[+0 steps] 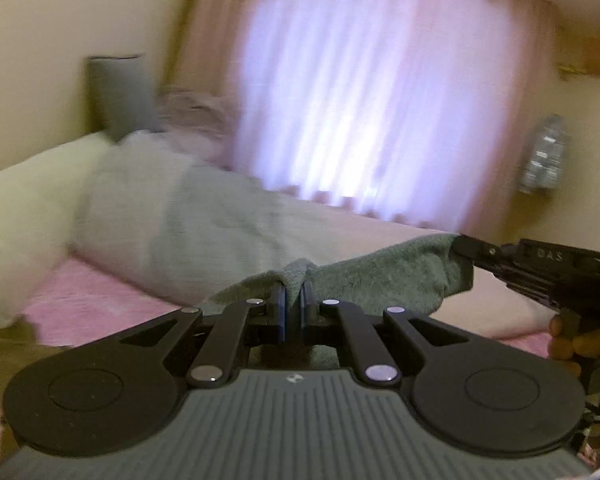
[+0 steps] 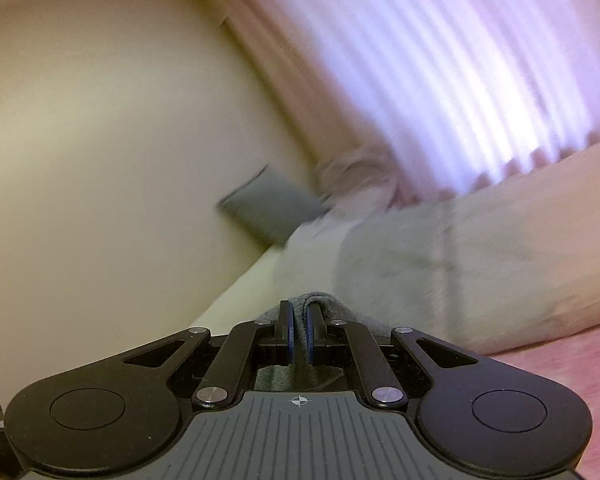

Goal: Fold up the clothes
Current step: 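Lift the grey-green T-shirt with both tools and drop it on open bedspread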

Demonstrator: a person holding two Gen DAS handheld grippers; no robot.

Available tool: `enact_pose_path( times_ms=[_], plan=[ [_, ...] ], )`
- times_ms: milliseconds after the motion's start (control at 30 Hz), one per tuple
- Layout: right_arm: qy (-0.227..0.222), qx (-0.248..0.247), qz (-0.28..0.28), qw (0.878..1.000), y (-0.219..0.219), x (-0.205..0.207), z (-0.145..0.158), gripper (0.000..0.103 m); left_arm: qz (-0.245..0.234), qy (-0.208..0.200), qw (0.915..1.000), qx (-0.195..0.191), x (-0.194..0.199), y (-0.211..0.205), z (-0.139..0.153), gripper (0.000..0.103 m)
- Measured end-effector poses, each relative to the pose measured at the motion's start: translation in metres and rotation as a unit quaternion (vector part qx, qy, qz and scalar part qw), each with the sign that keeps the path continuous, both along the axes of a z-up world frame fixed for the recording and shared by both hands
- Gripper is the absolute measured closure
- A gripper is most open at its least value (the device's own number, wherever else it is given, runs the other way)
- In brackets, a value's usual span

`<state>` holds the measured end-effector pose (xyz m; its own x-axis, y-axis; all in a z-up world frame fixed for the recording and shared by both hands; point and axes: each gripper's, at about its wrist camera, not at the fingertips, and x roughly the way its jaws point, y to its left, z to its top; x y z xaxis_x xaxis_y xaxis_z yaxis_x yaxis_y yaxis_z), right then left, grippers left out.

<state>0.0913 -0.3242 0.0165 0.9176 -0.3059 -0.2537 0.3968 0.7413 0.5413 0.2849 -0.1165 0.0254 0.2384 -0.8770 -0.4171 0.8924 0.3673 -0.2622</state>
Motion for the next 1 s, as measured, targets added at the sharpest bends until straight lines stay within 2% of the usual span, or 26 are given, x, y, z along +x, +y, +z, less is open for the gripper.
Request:
enact_pose_path(
  times_ms=[67, 233, 333, 367, 400, 433, 467, 500, 567, 767, 867, 1000],
  plan=[
    [0.019, -0.008, -0.024, 0.999, -0.008, -0.036, 0.007, 0.099, -0.033, 0.001, 0.9994, -0.009, -0.037, -0.019, 0.004, 0.099],
    [0.068, -0.028, -0.083, 0.994, -0.029, -0.127, 0.026, 0.098, -0.117, 0.039, 0.9917, -0.037, -0.121, -0.063, 0.008, 0.098],
    [0.097, -0.04, -0.118, 0.987, -0.041, -0.181, 0.037, 0.098, -0.11, 0.053, 0.9924, -0.02, -0.155, -0.102, 0.001, 0.09],
    [0.107, -0.044, -0.13, 0.985, -0.045, -0.199, 0.04, 0.087, -0.095, 0.046, 0.9944, -0.002, -0.165, -0.112, 0.001, 0.087],
    [0.116, -0.048, -0.142, 0.982, -0.049, -0.217, 0.044, 0.055, -0.078, 0.033, 0.9961, 0.025, -0.176, -0.125, -0.004, 0.086],
    [0.126, -0.052, -0.153, 0.979, -0.053, -0.235, 0.048, 0.036, -0.073, 0.017, 0.9962, 0.044, -0.19, -0.132, -0.008, 0.082],
    [0.135, -0.055, -0.165, 0.975, -0.057, -0.253, 0.051, 0.022, -0.069, 0.0, 0.9956, 0.063, -0.203, -0.138, -0.012, 0.08],
    [0.149, -0.047, -0.171, 0.973, -0.055, -0.264, 0.043, 0.022, -0.065, -0.016, 0.9944, 0.082, -0.217, -0.145, -0.016, 0.079],
    [0.178, -0.029, -0.183, 0.966, -0.051, -0.286, 0.027, 0.022, -0.079, -0.025, 0.9904, 0.111, -0.236, -0.152, -0.024, 0.078],
    [0.261, 0.026, -0.218, 0.94, -0.039, -0.351, -0.022, 0.022, -0.137, 0.0, 0.9709, 0.197, -0.276, -0.136, -0.065, 0.078],
    [0.301, 0.057, -0.231, 0.924, -0.009, -0.378, -0.048, 0.022, -0.167, 0.003, 0.9577, 0.235, -0.292, -0.115, -0.093, 0.078],
    [0.331, 0.11, -0.246, 0.905, 0.037, -0.403, -0.075, 0.022, -0.204, -0.007, 0.9429, 0.263, -0.311, -0.089, -0.106, 0.078]
  ],
)
